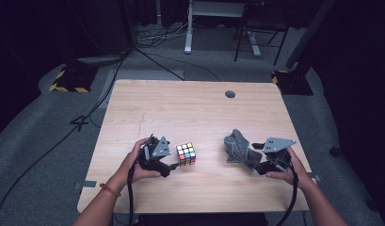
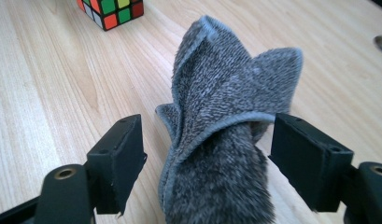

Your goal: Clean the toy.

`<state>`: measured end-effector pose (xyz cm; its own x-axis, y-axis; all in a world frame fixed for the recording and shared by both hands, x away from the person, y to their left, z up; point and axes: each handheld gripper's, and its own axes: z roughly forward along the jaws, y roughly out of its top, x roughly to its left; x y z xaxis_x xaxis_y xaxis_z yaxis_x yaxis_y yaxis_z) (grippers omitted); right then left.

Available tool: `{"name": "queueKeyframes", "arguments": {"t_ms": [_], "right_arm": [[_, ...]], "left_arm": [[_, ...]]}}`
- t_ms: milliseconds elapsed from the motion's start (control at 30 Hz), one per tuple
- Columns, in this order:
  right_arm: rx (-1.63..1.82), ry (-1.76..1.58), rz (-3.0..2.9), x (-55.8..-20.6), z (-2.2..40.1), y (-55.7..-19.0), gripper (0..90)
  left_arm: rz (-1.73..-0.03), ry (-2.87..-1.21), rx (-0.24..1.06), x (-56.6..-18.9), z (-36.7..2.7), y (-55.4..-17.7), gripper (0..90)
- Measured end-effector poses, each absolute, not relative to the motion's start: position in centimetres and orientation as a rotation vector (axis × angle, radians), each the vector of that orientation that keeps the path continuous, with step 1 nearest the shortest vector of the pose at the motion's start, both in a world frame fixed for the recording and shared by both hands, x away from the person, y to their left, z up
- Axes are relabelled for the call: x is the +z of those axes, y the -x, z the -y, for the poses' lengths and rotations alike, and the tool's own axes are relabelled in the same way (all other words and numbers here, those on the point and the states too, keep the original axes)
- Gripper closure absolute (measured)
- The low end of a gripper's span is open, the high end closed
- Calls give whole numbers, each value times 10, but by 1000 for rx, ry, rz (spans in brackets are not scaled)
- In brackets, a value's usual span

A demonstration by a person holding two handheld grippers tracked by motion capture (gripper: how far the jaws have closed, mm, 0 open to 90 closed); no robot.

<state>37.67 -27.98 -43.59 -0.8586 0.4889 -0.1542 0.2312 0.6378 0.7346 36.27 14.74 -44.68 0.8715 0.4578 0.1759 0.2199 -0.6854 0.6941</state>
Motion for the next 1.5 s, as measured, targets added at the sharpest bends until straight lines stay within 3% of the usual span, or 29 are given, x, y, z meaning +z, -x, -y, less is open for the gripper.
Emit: {"name": "queueKeyframes", "arguments": {"t_ms": [300,1000,1500], "right_arm": [[988,-584,-2512,-426,286,-369,267],[927,-838,-2435,-469,360,-344,264],[1027,-1117,-2335,-502,398,-345,232]], "left_arm": [[-545,-2350,495,-447,-176,-346,162],[-777,-2352,488,-476,-233,-333,164],[-932,-2226,356,-504,-259,-340,157]]}}
